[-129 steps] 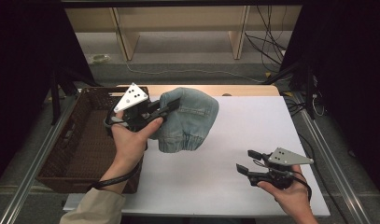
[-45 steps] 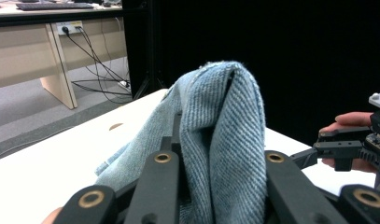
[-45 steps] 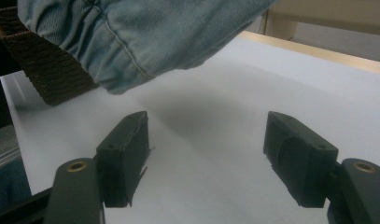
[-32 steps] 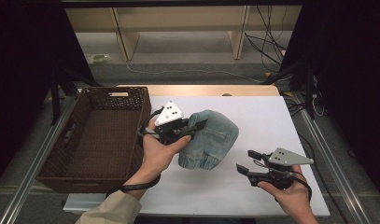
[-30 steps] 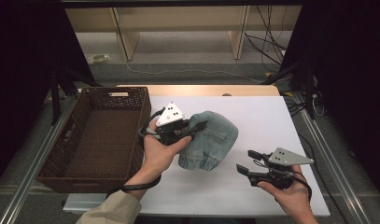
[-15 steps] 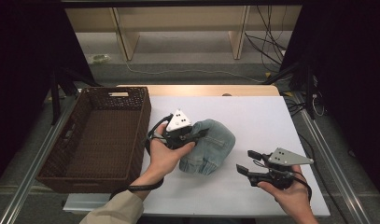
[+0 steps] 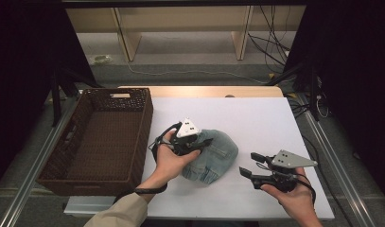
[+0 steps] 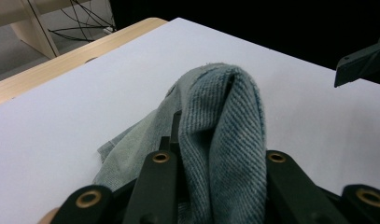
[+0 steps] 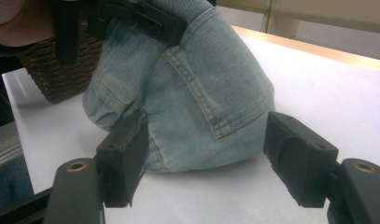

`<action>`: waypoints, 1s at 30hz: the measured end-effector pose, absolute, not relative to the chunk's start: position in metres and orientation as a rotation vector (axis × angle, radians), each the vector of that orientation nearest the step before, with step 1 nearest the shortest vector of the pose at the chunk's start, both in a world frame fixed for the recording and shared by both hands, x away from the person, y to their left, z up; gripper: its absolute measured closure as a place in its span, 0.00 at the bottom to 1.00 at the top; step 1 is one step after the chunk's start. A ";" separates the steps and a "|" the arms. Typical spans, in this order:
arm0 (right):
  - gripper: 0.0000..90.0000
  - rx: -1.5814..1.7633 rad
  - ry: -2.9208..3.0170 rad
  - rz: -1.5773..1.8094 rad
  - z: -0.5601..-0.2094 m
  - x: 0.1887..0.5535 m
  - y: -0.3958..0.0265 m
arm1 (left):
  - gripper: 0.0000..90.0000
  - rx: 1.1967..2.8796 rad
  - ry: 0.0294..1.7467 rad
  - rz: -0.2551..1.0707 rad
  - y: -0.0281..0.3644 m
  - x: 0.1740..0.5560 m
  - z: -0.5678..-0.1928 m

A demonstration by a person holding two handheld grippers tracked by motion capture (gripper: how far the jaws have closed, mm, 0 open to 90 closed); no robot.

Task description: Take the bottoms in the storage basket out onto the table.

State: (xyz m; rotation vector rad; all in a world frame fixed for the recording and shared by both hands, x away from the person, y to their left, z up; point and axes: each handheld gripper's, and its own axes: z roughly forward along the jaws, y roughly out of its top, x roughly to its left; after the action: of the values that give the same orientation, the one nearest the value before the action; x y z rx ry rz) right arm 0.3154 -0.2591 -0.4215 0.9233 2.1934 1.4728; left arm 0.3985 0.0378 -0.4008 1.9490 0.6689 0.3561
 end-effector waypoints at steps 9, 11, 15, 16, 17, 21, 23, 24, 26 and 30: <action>0.36 0.924 2.198 1.470 -0.422 0.316 -0.259 | 0.81 1.947 0.716 0.338 0.039 0.404 -0.416; 0.36 0.922 2.200 1.470 -0.422 0.316 -0.258 | 0.81 1.946 0.720 0.340 0.039 0.405 -0.417; 0.36 0.923 2.201 1.470 -0.422 0.315 -0.259 | 0.77 1.943 0.731 0.326 0.040 0.406 -0.416; 0.36 0.924 2.201 1.469 -0.422 0.315 -0.259 | 0.75 1.937 0.734 0.322 0.041 0.406 -0.415; 0.36 0.924 2.201 1.469 -0.422 0.315 -0.259 | 0.73 1.930 0.741 0.317 0.041 0.405 -0.415; 0.36 0.923 2.204 1.472 -0.422 0.315 -0.259 | 0.55 1.938 0.770 0.329 0.043 0.405 -0.411; 0.36 0.922 2.203 1.473 -0.422 0.315 -0.259 | 0.43 1.938 0.788 0.338 0.044 0.405 -0.407; 0.36 0.922 2.203 1.471 -0.422 0.315 -0.259 | 0.36 1.944 0.791 0.341 0.045 0.405 -0.405; 0.36 0.922 2.203 1.471 -0.422 0.315 -0.259 | 0.24 1.953 0.794 0.338 0.048 0.404 -0.400; 0.36 0.923 2.204 1.471 -0.422 0.315 -0.259 | 0.15 1.956 0.784 0.349 0.055 0.400 -0.393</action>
State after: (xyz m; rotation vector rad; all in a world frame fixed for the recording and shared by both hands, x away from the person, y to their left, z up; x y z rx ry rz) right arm 0.3155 -0.2590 -0.4220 0.9232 2.2040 1.4711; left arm 0.4000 0.0551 -0.3927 1.9561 0.7838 0.3488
